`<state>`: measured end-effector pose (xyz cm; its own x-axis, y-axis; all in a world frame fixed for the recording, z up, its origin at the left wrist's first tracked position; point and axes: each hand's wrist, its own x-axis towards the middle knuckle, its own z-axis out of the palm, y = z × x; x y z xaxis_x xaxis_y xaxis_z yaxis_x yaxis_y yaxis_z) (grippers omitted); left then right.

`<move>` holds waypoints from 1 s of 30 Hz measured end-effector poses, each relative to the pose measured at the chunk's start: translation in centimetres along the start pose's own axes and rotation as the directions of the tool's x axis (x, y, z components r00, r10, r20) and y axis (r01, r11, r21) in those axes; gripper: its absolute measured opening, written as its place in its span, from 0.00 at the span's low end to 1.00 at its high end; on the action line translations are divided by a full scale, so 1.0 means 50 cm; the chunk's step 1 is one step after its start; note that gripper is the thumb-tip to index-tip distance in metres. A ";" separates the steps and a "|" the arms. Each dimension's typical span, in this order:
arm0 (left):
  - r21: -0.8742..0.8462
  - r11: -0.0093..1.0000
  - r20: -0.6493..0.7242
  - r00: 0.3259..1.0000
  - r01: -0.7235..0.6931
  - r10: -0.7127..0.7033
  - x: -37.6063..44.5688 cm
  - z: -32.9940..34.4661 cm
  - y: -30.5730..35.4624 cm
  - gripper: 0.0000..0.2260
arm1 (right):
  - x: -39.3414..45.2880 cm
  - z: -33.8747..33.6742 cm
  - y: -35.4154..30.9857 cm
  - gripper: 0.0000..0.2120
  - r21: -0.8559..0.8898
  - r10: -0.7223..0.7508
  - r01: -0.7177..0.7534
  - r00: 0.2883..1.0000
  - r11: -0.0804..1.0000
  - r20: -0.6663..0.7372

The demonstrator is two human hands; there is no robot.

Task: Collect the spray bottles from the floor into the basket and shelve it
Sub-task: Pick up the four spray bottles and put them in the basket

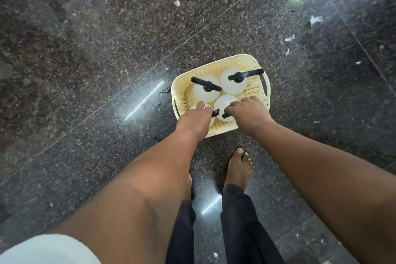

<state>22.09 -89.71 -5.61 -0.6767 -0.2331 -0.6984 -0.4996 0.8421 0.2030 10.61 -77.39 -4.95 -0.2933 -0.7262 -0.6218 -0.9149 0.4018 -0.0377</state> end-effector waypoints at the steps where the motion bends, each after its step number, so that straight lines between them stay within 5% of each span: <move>1: -0.004 1.000 -0.010 1.000 0.013 -0.013 0.004 0.000 0.001 0.08 | 0.005 0.003 -0.001 0.21 -0.002 0.002 -0.002 1.000 1.000 -0.010; 6: -0.033 0.999 -0.017 1.000 0.025 -0.025 0.009 0.010 0.000 0.13 | 0.013 0.005 0.009 0.18 -0.005 -0.016 0.016 0.998 1.000 -0.053; 9: -0.044 0.999 -0.065 0.998 0.007 -0.010 -0.007 0.002 -0.026 0.27 | -0.023 -0.008 0.030 0.21 0.181 0.015 0.003 0.995 0.984 -0.098; 11: -0.150 0.988 -0.130 0.990 0.044 -0.064 -0.033 -0.010 -0.047 0.31 | -0.057 -0.029 0.052 0.22 0.441 0.203 -0.080 0.950 0.894 -0.237; 13: -0.299 0.948 -0.206 0.962 0.113 -0.179 -0.053 -0.013 -0.067 0.28 | -0.076 -0.047 0.082 0.17 0.658 0.489 -0.188 0.816 0.729 -0.309; 16: -0.615 0.733 -0.193 0.847 0.289 -0.496 -0.019 -0.057 -0.094 0.24 | -0.062 -0.047 0.140 0.16 0.829 0.763 -0.400 0.645 0.390 -0.048; 18: -0.731 0.515 0.044 0.784 0.448 -0.619 0.036 -0.010 -0.115 0.29 | -0.037 -0.028 0.171 0.26 0.826 0.733 -0.533 0.634 0.183 0.247; 19: -0.756 0.490 0.090 0.810 0.435 -0.579 0.058 0.021 -0.132 0.31 | -0.023 -0.015 0.179 0.31 0.802 0.673 -0.580 0.651 0.144 0.350; 22: -0.666 0.553 0.102 0.795 0.501 -0.597 -0.038 0.366 -0.174 0.22 | 0.023 0.021 0.181 0.27 0.763 0.537 -0.602 0.735 0.235 0.415; 24: -0.670 0.429 0.157 0.680 0.606 -0.716 -0.082 0.523 -0.177 0.18 | 0.045 0.046 0.171 0.19 0.736 0.525 -0.599 0.756 0.315 0.391; 27: -0.592 0.522 0.043 0.671 0.614 -0.740 -0.071 0.507 -0.187 0.15 | 0.050 0.080 0.157 0.13 0.699 0.591 -0.616 0.732 0.364 0.338; 30: -0.727 0.434 0.022 0.649 0.532 -0.760 -0.089 0.491 -0.193 0.15 | 0.007 0.087 0.151 0.12 0.747 0.613 -0.623 0.690 0.232 0.384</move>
<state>43.20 -84.86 -21.31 -0.0478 -0.7807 -0.6230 -0.9701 -0.1123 0.2151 4.83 -72.18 -8.84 -0.6570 -0.0402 -0.7529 0.1775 0.9622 -0.2063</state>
